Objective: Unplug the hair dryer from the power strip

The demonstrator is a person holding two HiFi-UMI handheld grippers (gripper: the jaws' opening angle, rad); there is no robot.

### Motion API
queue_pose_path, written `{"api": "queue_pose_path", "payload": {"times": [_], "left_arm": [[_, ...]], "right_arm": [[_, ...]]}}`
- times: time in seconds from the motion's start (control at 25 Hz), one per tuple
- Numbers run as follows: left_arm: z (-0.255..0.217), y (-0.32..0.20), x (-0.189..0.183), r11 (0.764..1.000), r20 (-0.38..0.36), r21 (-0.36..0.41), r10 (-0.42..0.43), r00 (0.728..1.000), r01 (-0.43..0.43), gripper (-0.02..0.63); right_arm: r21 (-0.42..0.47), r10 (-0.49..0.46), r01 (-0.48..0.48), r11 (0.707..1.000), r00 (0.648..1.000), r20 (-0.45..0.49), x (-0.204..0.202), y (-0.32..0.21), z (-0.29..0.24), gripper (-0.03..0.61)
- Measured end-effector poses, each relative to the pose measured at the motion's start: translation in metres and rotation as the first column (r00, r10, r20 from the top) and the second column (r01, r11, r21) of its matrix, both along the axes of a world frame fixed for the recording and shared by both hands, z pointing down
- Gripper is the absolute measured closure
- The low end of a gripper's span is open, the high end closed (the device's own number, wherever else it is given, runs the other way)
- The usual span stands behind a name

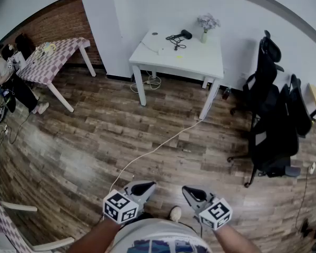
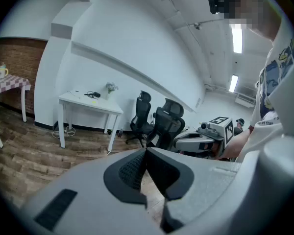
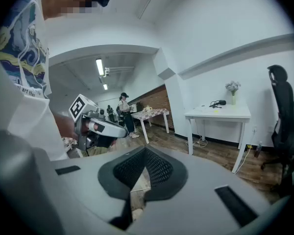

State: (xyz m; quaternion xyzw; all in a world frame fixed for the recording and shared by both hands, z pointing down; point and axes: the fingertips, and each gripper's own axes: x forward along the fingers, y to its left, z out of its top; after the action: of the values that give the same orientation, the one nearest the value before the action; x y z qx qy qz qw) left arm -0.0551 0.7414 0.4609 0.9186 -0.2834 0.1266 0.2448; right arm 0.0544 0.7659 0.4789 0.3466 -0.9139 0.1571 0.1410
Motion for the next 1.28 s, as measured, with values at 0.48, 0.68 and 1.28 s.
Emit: {"api": "queue_pose_path", "payload": {"times": [0.48,0.68,1.28], "left_arm": [[0.008,-0.036,-0.136,0.999,0.000,0.003,-0.035,0.999,0.035,0.611],[0.014,-0.044,-0.182,0.999,0.028,0.036,-0.009,1.000,0.008,0.611],[0.038,-0.152,-0.187,1.000,0.025,-0.007,0.016,1.000,-0.016,0.611]], "right_arm": [[0.008,-0.012,0.012,1.000,1.000,-0.005,-0.132,-0.049,-0.004,0.581],[0.020,0.058,-0.058,0.998,0.998,0.004,-0.173,-0.068,-0.006,0.581],[-0.004,0.064,-0.064,0.998,0.998,0.003,-0.185,-0.170,0.011,0.545]]}}
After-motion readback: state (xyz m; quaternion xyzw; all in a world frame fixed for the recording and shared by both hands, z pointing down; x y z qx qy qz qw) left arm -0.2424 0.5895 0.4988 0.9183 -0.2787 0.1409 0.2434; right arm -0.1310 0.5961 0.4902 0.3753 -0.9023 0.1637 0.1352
